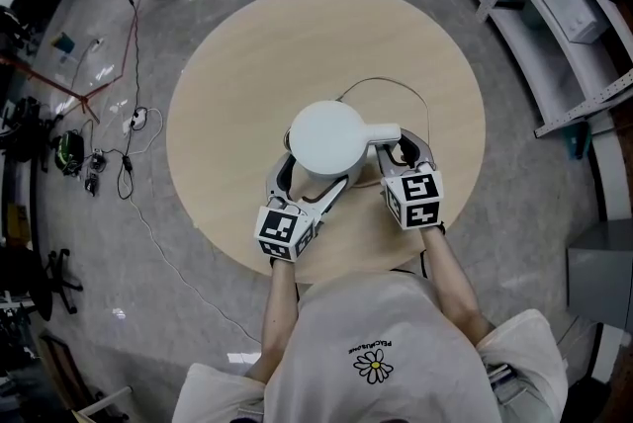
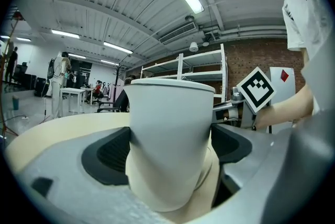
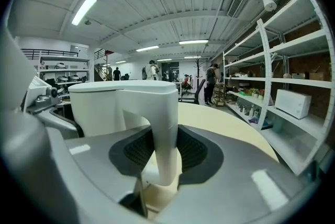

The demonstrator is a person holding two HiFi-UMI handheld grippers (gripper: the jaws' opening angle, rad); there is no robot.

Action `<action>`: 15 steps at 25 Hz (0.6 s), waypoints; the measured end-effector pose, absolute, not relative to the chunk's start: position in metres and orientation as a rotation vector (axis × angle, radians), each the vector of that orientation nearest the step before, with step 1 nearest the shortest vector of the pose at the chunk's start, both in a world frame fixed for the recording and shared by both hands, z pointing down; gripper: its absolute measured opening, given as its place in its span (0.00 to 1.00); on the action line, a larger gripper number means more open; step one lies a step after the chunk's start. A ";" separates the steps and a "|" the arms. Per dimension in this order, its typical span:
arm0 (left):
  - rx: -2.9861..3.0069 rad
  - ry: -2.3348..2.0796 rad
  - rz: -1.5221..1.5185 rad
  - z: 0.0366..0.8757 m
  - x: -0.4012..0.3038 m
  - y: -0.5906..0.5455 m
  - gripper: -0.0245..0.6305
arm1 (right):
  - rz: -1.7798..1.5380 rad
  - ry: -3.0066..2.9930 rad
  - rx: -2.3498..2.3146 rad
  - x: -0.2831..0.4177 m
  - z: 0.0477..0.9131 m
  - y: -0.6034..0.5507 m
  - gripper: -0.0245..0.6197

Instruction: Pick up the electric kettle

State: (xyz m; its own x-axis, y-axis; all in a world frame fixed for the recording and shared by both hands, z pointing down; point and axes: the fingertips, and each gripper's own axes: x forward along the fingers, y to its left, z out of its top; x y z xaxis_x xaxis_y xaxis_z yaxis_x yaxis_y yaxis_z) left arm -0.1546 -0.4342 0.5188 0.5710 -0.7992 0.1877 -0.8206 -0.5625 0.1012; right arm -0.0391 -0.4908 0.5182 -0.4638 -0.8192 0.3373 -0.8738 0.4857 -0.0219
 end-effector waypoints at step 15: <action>2.677 -1.427 0.139 0.451 -0.158 -0.442 0.78 | 0.157 -2.538 1.488 -0.044 0.447 -0.499 0.23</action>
